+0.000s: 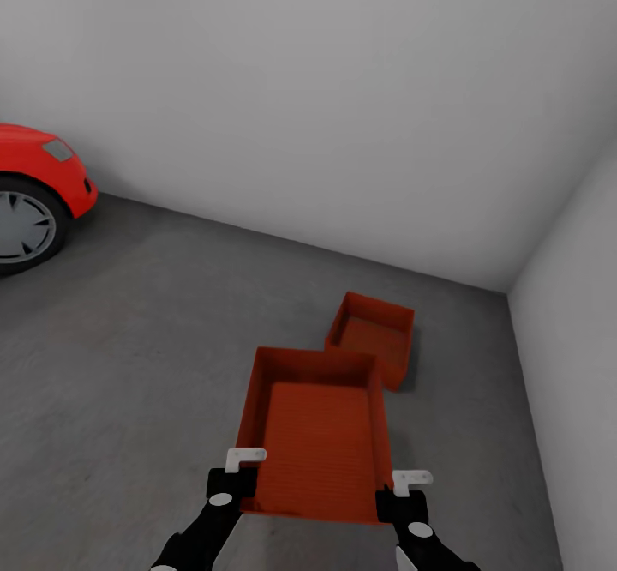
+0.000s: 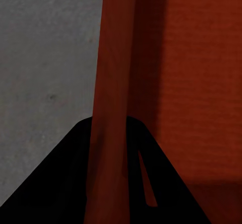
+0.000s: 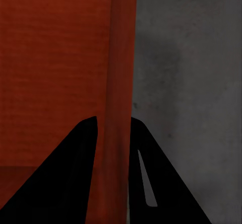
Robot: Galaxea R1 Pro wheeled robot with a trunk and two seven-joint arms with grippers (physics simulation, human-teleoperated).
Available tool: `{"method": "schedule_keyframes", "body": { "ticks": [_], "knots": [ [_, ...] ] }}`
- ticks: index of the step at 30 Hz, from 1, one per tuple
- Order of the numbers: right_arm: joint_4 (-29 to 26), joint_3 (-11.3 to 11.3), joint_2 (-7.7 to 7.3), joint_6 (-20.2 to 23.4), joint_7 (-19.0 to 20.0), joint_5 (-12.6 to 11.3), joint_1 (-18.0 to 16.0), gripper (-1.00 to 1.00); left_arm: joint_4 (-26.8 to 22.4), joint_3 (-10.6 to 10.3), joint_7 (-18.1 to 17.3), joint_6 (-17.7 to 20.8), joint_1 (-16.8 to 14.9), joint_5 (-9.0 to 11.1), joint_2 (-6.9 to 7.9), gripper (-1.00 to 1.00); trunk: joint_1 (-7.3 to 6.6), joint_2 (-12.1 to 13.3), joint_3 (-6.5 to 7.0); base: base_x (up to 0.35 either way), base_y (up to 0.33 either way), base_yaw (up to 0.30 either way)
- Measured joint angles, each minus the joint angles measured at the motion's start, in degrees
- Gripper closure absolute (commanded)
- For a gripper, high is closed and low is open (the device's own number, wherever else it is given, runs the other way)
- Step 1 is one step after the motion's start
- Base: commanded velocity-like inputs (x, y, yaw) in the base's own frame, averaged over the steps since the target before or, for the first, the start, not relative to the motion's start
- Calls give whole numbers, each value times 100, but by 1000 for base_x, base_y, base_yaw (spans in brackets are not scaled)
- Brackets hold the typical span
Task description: Move the two storage containers from the living room to the garage. In the garage, place one container on the floor and stack the other container on top of it (either order is fine).
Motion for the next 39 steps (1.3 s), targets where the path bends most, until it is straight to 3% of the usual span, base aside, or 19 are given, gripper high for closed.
{"method": "schedule_keyframes", "body": {
  "ticks": [22, 39],
  "knots": [
    [9, -5, 3, 3, 5, 1, -2, 100, 2, 4, 0, 8, -1, -3, 0, 100, 1, 0, 0, 306, 0, -22],
    [14, -12, 5, 1, 8, 0, 2, 100, 2, -1, 2, 16, -1, -5, -1, 100, 3, 0, 0, 22, 0, -258]
  ]
}}
